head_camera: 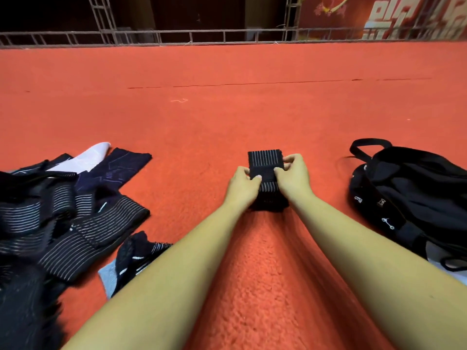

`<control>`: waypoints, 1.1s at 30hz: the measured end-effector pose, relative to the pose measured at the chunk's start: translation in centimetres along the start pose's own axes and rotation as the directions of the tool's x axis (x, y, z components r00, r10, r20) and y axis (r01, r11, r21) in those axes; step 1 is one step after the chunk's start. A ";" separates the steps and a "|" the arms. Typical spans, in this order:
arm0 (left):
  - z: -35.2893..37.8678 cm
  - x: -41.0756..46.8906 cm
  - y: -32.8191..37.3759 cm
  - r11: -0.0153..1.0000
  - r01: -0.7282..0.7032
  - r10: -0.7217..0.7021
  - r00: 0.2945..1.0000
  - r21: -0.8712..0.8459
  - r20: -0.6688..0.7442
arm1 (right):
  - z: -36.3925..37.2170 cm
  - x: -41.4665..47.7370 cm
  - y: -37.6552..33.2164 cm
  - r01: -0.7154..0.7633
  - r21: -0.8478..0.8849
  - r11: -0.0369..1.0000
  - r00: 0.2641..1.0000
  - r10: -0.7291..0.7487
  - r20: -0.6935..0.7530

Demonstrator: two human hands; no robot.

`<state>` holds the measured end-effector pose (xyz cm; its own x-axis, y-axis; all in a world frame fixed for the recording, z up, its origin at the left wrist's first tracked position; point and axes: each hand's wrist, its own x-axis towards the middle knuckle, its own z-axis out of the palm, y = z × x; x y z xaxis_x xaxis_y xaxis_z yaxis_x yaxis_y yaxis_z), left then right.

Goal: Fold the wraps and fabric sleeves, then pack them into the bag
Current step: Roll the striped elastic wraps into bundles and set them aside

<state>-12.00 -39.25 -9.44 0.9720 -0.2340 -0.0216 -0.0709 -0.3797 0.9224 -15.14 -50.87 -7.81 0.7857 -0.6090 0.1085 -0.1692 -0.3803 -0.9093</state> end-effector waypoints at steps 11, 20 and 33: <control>3.1 0.9 -1.9 0.992 0.052 -0.039 0.992 -0.114 0.117 | 2.8 1.5 4.3 -0.065 -0.015 0.998 0.998 0.065 0.017; -4.0 -2.0 -0.1 0.999 -0.042 0.043 0.996 -0.021 0.074 | -0.6 -1.3 -1.7 0.081 -0.125 0.989 0.990 -0.065 0.126; -27.5 -12.1 -5.5 0.952 0.047 0.036 0.964 0.301 -0.264 | 8.9 -16.1 -11.7 0.209 -0.071 0.975 0.785 -0.124 0.607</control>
<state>-17.24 -9.71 -3.61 0.9934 -0.0026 0.1147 -0.0896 -0.6421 0.7614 -20.53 -30.37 -2.52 0.9989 -0.0083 -0.0464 -0.0433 -0.5478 -0.8355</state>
